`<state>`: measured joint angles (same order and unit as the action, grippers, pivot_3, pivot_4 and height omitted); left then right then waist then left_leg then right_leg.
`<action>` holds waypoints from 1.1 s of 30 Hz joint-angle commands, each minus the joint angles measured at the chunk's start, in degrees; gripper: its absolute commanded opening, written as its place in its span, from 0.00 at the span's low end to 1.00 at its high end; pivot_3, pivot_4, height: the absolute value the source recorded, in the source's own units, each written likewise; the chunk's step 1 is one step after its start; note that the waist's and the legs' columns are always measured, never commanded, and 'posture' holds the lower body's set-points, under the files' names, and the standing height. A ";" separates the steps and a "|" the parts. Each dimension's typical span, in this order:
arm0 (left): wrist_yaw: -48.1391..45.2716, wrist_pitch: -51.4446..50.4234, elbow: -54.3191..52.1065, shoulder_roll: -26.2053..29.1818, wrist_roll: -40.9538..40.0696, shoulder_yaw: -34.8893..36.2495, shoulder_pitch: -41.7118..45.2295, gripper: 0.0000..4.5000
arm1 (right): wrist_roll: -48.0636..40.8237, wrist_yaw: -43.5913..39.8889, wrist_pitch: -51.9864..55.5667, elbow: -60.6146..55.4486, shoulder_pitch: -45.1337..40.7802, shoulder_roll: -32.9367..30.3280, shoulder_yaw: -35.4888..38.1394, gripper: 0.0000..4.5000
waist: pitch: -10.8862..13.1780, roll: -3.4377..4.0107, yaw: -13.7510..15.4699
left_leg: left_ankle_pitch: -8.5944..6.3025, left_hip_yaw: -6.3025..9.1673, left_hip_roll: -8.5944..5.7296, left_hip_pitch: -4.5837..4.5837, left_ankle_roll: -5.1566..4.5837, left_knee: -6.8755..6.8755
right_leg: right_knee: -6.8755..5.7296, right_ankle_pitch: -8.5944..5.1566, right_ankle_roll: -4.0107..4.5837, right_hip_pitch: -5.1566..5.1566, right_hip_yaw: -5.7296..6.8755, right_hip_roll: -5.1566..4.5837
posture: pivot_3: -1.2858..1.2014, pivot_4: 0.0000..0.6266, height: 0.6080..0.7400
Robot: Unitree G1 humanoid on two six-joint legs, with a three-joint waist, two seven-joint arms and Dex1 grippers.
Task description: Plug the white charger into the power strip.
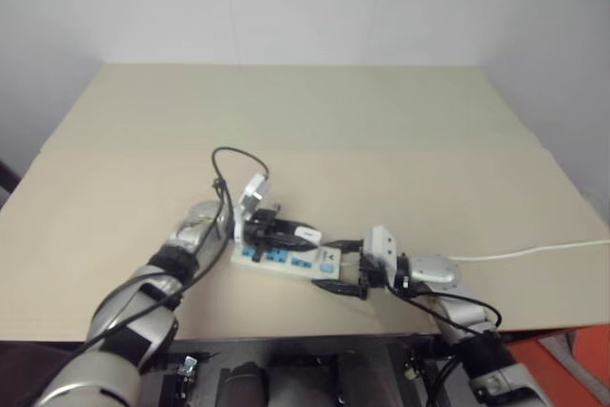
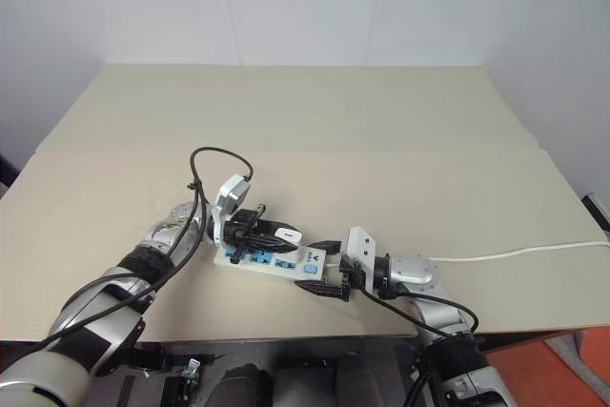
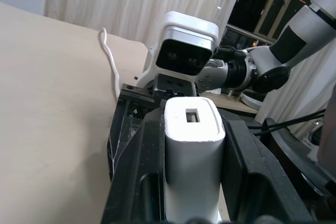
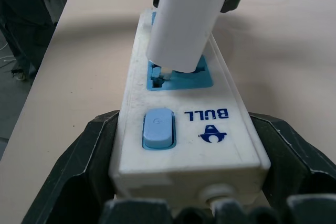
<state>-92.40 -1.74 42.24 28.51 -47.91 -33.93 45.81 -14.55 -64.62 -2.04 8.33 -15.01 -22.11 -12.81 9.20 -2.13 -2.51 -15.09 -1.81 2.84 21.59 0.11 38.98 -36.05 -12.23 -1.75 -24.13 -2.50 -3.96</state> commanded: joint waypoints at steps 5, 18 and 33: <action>-0.10 1.31 -0.40 3.14 -1.36 -5.97 -0.65 0.23 | 0.58 0.02 0.83 -0.54 0.77 -0.10 -1.11 0.76 | 0.00 0.00 -0.11 | 0.00 0.00 0.02 -0.01 -0.01 -0.03 | 0.00 -0.01 0.01 -0.03 -0.02 0.04 | 0.52 0.24 1.00; -0.10 13.52 2.73 1.79 -0.34 -5.04 -3.03 0.23 | 0.64 -0.39 -0.15 -0.49 0.93 -0.51 -0.86 0.76 | -0.02 0.00 0.08 | 0.00 0.00 0.02 -0.06 -0.01 -0.02 | 0.00 -0.02 0.02 0.02 -0.02 0.03 | 0.52 0.24 1.00; -0.10 18.89 5.86 2.06 4.10 -0.93 -10.57 0.23 | 0.65 -0.54 -2.05 -0.17 1.09 -0.62 -0.72 0.76 | -0.93 0.70 0.08 | -0.01 -0.04 0.02 -0.32 -0.01 -0.10 | 0.03 -0.18 -0.20 0.23 -0.06 0.03 | 0.52 0.24 1.00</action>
<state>-92.38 18.54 43.11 28.11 -47.13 -33.44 38.81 -13.72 -63.91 -3.06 8.63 -14.67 -22.01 -13.43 8.27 -1.44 -2.42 -15.10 -1.87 2.85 21.25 0.09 38.87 -36.02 -12.44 -2.00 -23.89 -2.58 -3.93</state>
